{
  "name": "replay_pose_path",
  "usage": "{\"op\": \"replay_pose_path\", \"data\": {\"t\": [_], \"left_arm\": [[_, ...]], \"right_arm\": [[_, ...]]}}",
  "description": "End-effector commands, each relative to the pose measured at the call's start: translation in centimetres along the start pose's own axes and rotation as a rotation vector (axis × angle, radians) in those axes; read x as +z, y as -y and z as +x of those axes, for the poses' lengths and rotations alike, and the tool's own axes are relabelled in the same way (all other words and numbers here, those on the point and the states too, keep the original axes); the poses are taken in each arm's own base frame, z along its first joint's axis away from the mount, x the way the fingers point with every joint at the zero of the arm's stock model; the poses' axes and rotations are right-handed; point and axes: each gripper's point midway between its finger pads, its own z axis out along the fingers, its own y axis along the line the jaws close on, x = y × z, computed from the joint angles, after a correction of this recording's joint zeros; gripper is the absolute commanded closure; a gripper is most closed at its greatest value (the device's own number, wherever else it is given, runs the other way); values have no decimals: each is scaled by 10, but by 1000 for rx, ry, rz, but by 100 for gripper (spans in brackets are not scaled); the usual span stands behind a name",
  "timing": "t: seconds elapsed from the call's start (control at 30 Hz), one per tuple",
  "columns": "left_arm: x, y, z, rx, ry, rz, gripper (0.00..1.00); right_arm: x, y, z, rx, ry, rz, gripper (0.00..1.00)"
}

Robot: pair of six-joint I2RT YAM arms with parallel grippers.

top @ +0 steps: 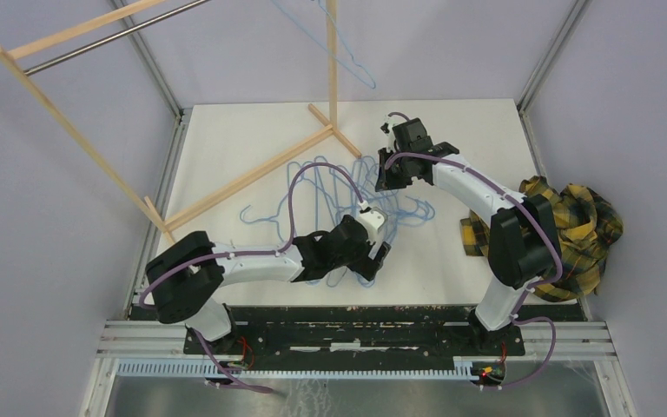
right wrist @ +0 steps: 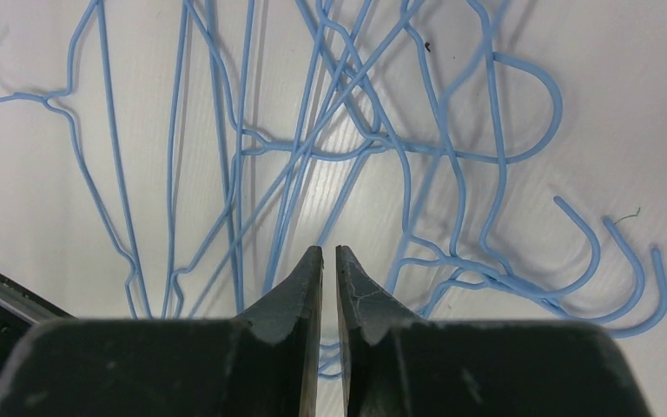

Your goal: Organize the hangers

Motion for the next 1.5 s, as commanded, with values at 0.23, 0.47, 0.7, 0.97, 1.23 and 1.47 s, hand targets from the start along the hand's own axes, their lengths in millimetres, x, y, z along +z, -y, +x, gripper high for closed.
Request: {"op": "replay_pose_path", "data": {"t": [0.23,0.47,0.7,0.97,1.23,1.47], "left_arm": [[10,-9,2,-62,71,-93,8],[-3,-14,8,-59,62,-103,10],[-23,-19,1,-58,82,-111,11],[-32,-23,4,-70,86,-119,11],[-29,-24,18,-84,65,-118,11],[-28,-23,19,-87,60,-116,11]], "right_arm": [[-36,-22,-30,-14,107,-61,82],[-18,-6,-10,3,34,-4,70],[20,24,24,75,-45,69,63],[33,51,33,90,-60,164,63],[17,57,30,58,-36,197,51],[38,67,37,58,-88,211,47]]}}
